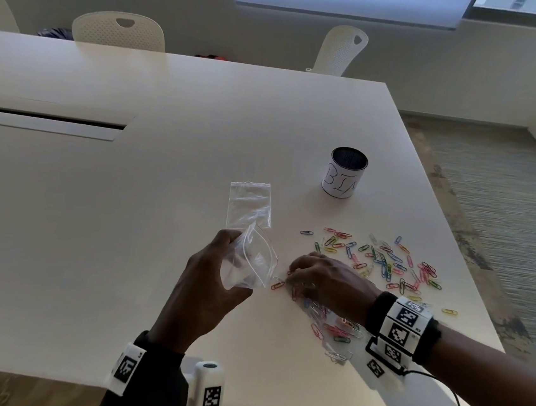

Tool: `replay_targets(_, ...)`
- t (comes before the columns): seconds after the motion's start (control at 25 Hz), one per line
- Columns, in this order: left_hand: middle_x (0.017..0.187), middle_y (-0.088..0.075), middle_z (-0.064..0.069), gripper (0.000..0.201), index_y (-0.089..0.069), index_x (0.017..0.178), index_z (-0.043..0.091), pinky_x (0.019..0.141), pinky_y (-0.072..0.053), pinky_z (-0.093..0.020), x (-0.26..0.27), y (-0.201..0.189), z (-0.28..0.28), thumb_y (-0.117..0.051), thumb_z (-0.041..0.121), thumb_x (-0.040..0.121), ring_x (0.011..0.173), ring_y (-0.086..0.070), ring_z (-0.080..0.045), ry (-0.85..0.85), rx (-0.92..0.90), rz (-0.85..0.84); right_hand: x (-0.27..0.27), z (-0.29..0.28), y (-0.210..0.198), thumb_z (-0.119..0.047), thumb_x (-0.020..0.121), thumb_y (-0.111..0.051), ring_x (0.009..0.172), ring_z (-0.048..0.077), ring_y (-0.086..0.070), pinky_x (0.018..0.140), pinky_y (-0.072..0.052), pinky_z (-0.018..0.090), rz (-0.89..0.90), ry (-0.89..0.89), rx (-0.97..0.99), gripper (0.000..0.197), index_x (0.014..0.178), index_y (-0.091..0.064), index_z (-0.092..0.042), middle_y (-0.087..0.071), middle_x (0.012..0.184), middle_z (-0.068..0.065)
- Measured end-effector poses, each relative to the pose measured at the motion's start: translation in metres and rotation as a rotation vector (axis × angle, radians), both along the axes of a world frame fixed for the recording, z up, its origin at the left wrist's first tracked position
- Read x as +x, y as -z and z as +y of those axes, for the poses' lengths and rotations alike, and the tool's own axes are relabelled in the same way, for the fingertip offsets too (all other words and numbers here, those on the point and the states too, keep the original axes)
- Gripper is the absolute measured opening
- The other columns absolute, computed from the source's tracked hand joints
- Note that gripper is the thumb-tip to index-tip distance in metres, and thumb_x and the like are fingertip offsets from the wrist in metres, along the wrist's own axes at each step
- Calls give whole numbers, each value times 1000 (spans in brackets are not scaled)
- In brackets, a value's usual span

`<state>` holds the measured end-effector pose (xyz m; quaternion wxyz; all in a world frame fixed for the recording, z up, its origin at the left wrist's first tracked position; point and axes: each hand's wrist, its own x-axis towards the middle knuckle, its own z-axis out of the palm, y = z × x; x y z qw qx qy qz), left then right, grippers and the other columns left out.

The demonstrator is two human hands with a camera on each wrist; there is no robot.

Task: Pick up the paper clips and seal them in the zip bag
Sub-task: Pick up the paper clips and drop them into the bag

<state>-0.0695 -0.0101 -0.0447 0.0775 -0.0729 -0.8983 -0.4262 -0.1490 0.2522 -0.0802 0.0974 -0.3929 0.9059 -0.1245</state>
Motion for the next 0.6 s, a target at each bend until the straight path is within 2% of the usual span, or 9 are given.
replay_targets(0.16,103,-70,13,55,-55,122,31,81,-48,-14,-7,3,3,-86,21,78,101,-66,-3,-3,5,-10,0,0,7,-18,103,-58,102,11,-67,86,-60,27,45,6,0,19,110,-76,-20,-71,115,-1)
replay_targets(0.28,102,-70,12,54,-55,122,31,81,-46,-9,-13,5,6,-86,20,78,101,-66,-3,3,8,-13,-4,-3,11,-18,104,-56,86,9,-67,76,-61,27,50,55,1,19,97,-73,-15,-68,103,-1)
replay_targets(0.4,102,-70,12,54,-55,122,30,80,-42,-4,-17,6,8,-87,20,78,101,-65,-2,10,5,-11,-13,-3,7,-13,103,-58,78,12,-68,70,-62,28,17,106,-39,17,92,-71,-11,-67,96,2)
replay_targets(0.48,102,-70,12,54,-56,122,30,81,-42,-3,-20,7,10,-87,19,78,102,-66,-3,17,4,-9,-17,-4,5,-9,101,-61,77,14,-67,70,-61,27,-11,129,-44,14,91,-72,-9,-69,93,4)
replay_targets(0.6,101,-70,12,55,-55,123,30,81,-45,-7,-27,10,12,-87,20,79,101,-66,-3,16,11,-13,-23,1,0,-11,93,-73,82,10,-69,80,-63,25,-96,240,-127,5,97,-75,-12,-75,98,3)
